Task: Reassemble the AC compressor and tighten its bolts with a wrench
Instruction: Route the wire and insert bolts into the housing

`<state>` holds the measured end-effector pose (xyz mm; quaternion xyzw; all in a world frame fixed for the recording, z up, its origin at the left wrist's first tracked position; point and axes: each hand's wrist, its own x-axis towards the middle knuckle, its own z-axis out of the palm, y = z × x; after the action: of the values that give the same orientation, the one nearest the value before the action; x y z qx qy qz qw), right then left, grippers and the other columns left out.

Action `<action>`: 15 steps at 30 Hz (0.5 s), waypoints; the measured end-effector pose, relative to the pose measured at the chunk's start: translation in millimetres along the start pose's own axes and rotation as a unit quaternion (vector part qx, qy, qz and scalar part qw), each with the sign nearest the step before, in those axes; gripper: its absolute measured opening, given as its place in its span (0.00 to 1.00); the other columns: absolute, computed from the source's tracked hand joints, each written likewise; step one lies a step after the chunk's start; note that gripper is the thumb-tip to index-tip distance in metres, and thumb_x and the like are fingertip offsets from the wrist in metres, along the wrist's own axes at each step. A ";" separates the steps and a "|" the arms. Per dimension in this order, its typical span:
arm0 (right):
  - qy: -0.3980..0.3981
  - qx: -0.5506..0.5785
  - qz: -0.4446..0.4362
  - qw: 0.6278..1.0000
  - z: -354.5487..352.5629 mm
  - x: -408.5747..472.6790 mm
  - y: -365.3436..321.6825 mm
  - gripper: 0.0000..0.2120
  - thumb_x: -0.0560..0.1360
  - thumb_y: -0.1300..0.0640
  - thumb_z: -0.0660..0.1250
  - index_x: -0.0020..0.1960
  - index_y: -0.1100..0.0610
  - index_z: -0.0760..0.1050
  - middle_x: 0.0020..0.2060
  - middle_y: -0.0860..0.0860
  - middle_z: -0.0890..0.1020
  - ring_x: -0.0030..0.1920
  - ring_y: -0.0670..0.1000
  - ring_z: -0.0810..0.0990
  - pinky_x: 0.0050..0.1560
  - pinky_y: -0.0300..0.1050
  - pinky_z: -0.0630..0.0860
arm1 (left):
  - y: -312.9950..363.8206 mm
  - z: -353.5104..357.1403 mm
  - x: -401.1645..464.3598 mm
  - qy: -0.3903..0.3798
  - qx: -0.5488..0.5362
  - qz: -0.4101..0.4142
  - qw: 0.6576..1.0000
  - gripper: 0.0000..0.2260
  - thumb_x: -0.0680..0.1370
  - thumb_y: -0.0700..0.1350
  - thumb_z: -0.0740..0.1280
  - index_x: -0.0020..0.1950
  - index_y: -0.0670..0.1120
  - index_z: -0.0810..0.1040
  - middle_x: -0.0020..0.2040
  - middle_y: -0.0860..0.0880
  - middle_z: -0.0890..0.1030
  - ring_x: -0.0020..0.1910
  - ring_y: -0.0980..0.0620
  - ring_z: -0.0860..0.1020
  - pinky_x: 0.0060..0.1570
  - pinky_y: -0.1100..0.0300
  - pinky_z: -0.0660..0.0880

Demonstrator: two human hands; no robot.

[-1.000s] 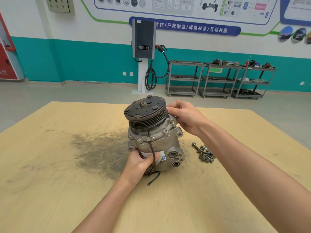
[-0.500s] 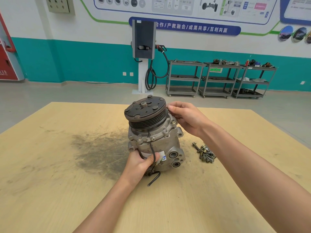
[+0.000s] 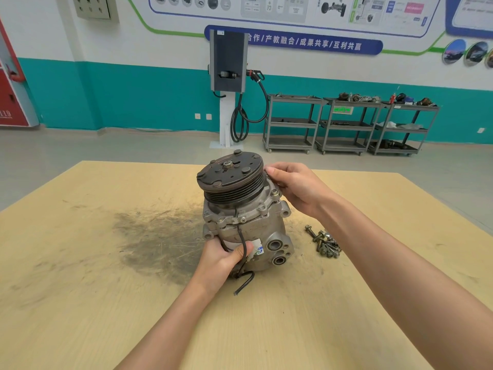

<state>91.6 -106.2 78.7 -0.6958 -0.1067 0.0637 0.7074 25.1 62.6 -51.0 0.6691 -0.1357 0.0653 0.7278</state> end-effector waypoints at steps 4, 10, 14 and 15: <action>0.030 0.001 -0.006 1.000 4.0 0.9 -2.9 0.02 0.77 0.67 0.66 0.46 0.62 0.74 0.38 0.58 0.81 0.38 0.53 0.79 0.42 0.44 0.78 | 0.9 0.1 -0.2 -0.002 0.004 -0.002 1.000 0.11 0.70 0.48 0.69 0.51 0.48 0.82 0.49 0.55 0.86 0.53 0.58 0.82 0.51 0.68 0.75; 0.001 0.004 0.000 1.000 0.9 -0.9 -0.1 0.06 0.80 0.64 0.62 0.49 0.62 0.78 0.40 0.56 0.83 0.40 0.51 0.80 0.47 0.45 0.77 | 2.7 0.7 -0.3 -0.003 0.006 0.002 1.000 0.11 0.70 0.48 0.69 0.51 0.49 0.82 0.48 0.57 0.86 0.52 0.60 0.82 0.50 0.69 0.74; 0.010 -0.004 0.002 1.000 3.8 -1.4 -3.4 0.06 0.79 0.65 0.62 0.45 0.62 0.76 0.37 0.56 0.81 0.37 0.51 0.79 0.43 0.44 0.77 | 2.4 0.7 -0.5 -0.003 0.006 0.004 1.000 0.11 0.70 0.48 0.69 0.52 0.49 0.82 0.48 0.58 0.86 0.53 0.60 0.82 0.52 0.69 0.74; 0.013 -0.008 0.002 1.000 4.8 -1.6 -4.3 0.07 0.79 0.66 0.63 0.44 0.62 0.76 0.36 0.56 0.81 0.35 0.50 0.79 0.42 0.43 0.78 | 2.1 0.5 -0.3 -0.002 0.006 0.005 1.000 0.12 0.70 0.48 0.69 0.52 0.49 0.82 0.49 0.57 0.86 0.53 0.59 0.82 0.52 0.69 0.74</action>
<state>88.7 -102.0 83.0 -0.7021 -0.0969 0.0555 0.7033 24.2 62.3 -49.1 0.6729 -0.1401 0.0689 0.7231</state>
